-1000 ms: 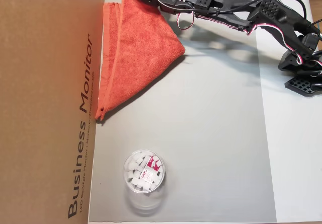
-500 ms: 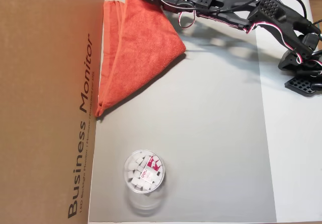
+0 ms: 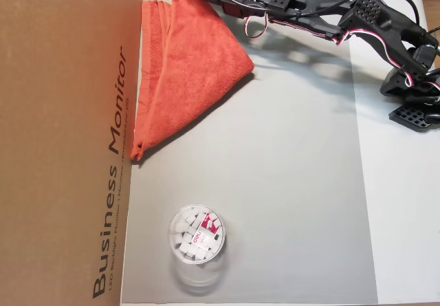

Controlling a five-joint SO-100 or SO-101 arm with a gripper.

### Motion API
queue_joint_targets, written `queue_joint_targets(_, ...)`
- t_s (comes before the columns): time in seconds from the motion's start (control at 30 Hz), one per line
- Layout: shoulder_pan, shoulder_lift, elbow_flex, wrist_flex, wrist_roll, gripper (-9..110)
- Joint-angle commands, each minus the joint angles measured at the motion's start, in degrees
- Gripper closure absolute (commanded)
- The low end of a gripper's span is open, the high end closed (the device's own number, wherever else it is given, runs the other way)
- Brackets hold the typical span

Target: Fold the blanket.

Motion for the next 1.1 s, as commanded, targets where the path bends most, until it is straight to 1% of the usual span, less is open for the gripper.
queue_joint_targets(0.0, -0.26, 1.05, -0.70, -1.32, 2.11, 79)
queue_joint_targets(0.07, -0.26, 1.49, -0.44, -0.70, 2.11, 76)
queue_joint_targets(0.17, -0.26, 1.93, -0.53, -0.53, 1.76, 76)
queue_joint_targets(0.23, -0.35, 2.02, -1.32, -0.53, -1.14, 76)
queue_joint_targets(0.57, -0.35, 9.40, -0.35, -1.05, -31.46, 76)
queue_joint_targets(0.73, -1.32, 11.95, -0.35, -1.32, -41.13, 83)
queue_joint_targets(0.93, -3.87, 13.97, 2.29, -0.70, -41.92, 92)
queue_joint_targets(1.07, -6.15, 15.56, 5.45, -0.44, -41.84, 93)
